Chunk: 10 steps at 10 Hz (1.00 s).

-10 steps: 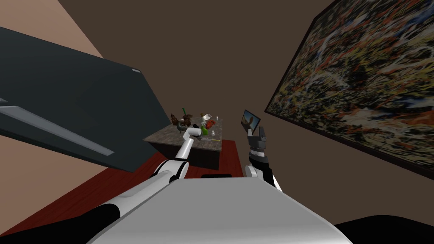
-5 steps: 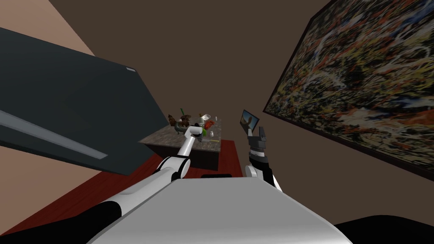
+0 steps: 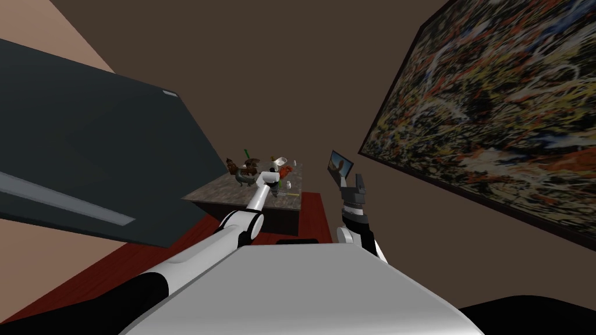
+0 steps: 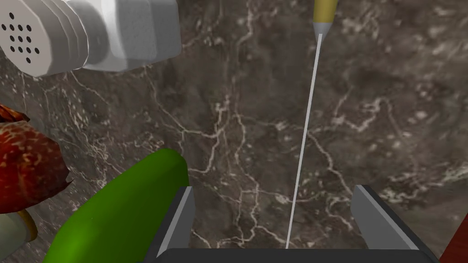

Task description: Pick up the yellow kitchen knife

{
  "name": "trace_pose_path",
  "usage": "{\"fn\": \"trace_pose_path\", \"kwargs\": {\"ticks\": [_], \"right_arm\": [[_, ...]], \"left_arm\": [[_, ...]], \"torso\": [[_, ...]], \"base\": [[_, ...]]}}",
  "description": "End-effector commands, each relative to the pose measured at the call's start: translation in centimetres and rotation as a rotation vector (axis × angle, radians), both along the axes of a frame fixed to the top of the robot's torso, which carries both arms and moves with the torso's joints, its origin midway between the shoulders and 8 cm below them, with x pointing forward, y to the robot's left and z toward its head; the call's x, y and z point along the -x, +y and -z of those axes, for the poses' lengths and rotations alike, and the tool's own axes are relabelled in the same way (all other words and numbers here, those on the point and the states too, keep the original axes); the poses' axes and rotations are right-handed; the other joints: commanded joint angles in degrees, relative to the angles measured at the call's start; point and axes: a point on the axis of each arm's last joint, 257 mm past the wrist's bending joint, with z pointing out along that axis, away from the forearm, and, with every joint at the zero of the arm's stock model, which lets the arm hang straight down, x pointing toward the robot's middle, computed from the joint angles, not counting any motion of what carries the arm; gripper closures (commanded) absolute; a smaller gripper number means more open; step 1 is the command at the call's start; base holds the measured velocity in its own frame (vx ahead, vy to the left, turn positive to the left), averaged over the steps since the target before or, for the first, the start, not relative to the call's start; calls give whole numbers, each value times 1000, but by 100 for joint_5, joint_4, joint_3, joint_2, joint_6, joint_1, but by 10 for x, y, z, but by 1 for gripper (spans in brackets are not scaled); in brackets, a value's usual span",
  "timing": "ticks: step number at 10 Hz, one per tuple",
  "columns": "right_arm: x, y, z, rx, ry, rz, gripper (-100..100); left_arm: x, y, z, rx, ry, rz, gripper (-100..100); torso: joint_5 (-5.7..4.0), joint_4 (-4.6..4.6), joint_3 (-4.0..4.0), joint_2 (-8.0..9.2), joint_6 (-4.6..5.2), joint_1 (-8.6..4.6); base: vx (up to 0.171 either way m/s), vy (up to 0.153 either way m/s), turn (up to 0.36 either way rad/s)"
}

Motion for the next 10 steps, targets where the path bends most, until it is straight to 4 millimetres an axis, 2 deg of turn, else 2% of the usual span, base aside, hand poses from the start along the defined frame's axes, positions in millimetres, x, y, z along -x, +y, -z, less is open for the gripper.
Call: {"fn": "trace_pose_path", "kwargs": {"ticks": [1, 9, 10], "right_arm": [[0, 0, 0, 0, 0, 0, 0], [0, 0, 0, 0, 0, 0, 0], [0, 0, 0, 0, 0, 0, 0]], "left_arm": [[11, -4, 3, 1, 60, -2, -100], [56, -17, 5, -5, 290, -5, -100], [53, -17, 5, -4, 271, -5, -100]], "torso": [[0, 0, 0, 0, 0, 0], [0, 0, -1, -1, 0, 0], [0, 0, -1, -1, 0, -1]], "base": [[28, -15, -76], [31, -15, -61], [14, -7, -10]]}}
